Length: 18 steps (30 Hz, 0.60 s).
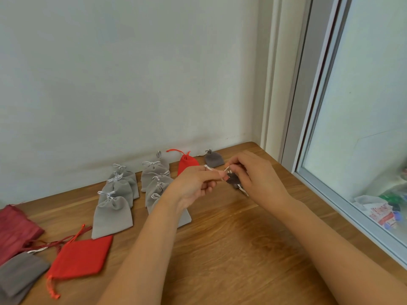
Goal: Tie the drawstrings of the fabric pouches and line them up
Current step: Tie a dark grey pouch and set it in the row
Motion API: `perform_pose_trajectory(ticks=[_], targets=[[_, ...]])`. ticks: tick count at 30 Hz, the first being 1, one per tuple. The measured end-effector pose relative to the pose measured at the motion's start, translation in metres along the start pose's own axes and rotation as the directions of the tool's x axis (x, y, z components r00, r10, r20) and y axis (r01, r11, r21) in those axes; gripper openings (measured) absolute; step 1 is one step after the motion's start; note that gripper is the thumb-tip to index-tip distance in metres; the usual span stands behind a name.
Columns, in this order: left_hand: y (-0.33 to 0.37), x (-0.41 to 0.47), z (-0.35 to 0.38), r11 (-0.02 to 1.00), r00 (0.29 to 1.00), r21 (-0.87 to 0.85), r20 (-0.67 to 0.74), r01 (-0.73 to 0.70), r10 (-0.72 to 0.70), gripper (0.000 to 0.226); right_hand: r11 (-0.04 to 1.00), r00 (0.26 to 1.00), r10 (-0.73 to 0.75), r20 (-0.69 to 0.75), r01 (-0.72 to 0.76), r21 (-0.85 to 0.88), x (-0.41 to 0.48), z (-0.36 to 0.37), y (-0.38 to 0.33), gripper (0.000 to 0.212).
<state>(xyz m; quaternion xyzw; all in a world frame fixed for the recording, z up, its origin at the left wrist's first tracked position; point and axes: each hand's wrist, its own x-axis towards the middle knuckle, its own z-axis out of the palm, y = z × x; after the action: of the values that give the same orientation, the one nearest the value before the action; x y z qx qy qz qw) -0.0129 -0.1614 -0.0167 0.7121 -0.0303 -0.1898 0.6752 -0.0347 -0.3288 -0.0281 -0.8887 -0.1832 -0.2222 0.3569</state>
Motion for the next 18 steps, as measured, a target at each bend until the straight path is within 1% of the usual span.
perform_pose_trajectory(ticks=[2, 5, 8, 10, 11, 12, 14, 15, 16, 18], targets=[[0.001, -0.001, -0.002, 0.989, 0.997, -0.131, 0.039, 0.068, -0.063, 0.003, 0.997, 1.0, -0.018, 0.014, 0.017, 0.075, -0.002, 0.0, -0.003, 0.011], [0.001, -0.003, -0.006, 0.92, 0.985, -0.353, 0.074, 0.17, -0.153, 0.008, 0.985, 0.998, -0.056, 0.029, 0.05, 0.163, -0.003, -0.003, -0.005, 0.011], [-0.002, -0.001, -0.006, 0.839, 0.975, -0.498, 0.084, 0.22, -0.205, 0.01, 0.984, 0.992, -0.127, 0.021, 0.123, 0.132, -0.001, -0.003, -0.003, 0.008], [-0.003, 0.001, -0.005, 0.806, 0.974, -0.548, 0.094, 0.222, -0.205, 0.007, 0.977, 0.981, -0.19, 0.029, 0.186, 0.102, -0.001, -0.003, 0.0, 0.008], [-0.003, 0.0, -0.005, 0.807, 0.976, -0.551, 0.091, 0.213, -0.195, 0.004, 0.974, 0.977, -0.208, 0.041, 0.203, 0.097, -0.001, -0.002, 0.001, 0.01], [-0.003, 0.0, -0.005, 0.826, 0.981, -0.53, 0.081, 0.192, -0.177, 0.006, 0.972, 0.975, -0.216, 0.049, 0.21, 0.102, -0.001, -0.003, 0.002, 0.012], [-0.002, -0.001, -0.008, 0.909, 0.993, -0.4, 0.042, 0.117, -0.109, 0.012, 0.97, 0.978, -0.202, 0.048, 0.193, 0.144, -0.001, -0.004, 0.002, 0.01], [-0.001, -0.003, -0.009, 0.947, 0.998, -0.315, 0.022, 0.061, -0.057, 0.01, 0.969, 0.982, -0.184, 0.042, 0.175, 0.172, -0.001, -0.005, 0.002, 0.009], [0.001, -0.003, -0.011, 0.97, 1.0, -0.244, 0.01, 0.002, 0.001, 0.008, 0.968, 0.986, -0.164, 0.032, 0.155, 0.195, -0.001, -0.006, 0.001, 0.009], [0.004, -0.006, -0.014, 0.983, 0.995, -0.157, 0.01, -0.094, 0.097, 0.01, 0.967, 0.992, -0.128, 0.016, 0.121, 0.226, 0.0, -0.009, 0.0, 0.01]])
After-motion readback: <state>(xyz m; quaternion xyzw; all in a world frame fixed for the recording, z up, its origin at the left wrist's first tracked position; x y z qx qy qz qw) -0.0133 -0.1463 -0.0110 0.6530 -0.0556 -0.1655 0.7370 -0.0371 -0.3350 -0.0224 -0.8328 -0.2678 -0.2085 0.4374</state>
